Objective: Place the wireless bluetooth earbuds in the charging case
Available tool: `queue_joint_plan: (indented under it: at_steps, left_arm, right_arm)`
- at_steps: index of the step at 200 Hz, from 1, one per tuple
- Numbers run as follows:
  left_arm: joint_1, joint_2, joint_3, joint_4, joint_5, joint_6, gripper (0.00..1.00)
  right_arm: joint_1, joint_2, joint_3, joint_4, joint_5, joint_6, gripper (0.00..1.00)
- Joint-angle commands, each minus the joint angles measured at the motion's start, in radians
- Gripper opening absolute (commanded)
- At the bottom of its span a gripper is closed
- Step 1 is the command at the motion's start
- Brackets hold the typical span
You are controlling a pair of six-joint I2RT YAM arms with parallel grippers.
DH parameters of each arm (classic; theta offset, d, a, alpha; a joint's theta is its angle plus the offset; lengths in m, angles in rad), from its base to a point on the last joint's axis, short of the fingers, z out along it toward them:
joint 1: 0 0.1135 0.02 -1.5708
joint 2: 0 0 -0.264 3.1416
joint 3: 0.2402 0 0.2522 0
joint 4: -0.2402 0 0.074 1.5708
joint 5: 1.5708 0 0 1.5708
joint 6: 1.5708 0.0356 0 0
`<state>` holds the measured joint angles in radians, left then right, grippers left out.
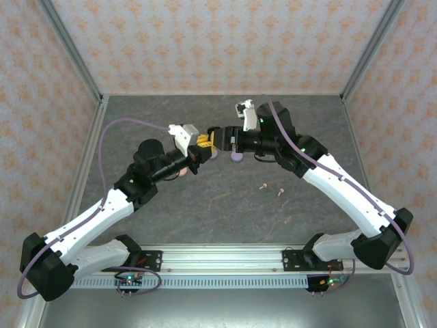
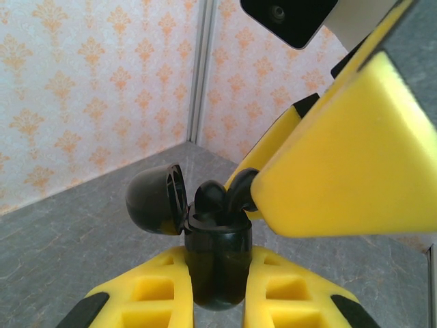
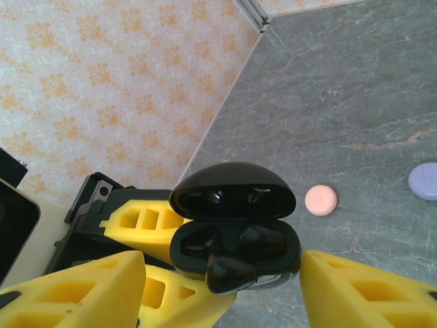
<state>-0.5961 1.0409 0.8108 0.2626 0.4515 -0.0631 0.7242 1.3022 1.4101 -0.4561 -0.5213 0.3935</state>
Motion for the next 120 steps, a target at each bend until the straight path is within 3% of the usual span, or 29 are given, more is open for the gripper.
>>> queue_joint_plan:
  at_steps: [1, 120]
  left_arm:
    - [-0.008, -0.004, 0.009, 0.024, -0.025, -0.006, 0.0]
    - [-0.009, -0.013, 0.006, 0.023, -0.028, -0.008, 0.0]
  right_arm:
    - [0.014, -0.023, 0.045, -0.013, 0.012, -0.023, 0.63]
    - [0.018, -0.019, 0.044, 0.036, 0.006, -0.028, 0.64]
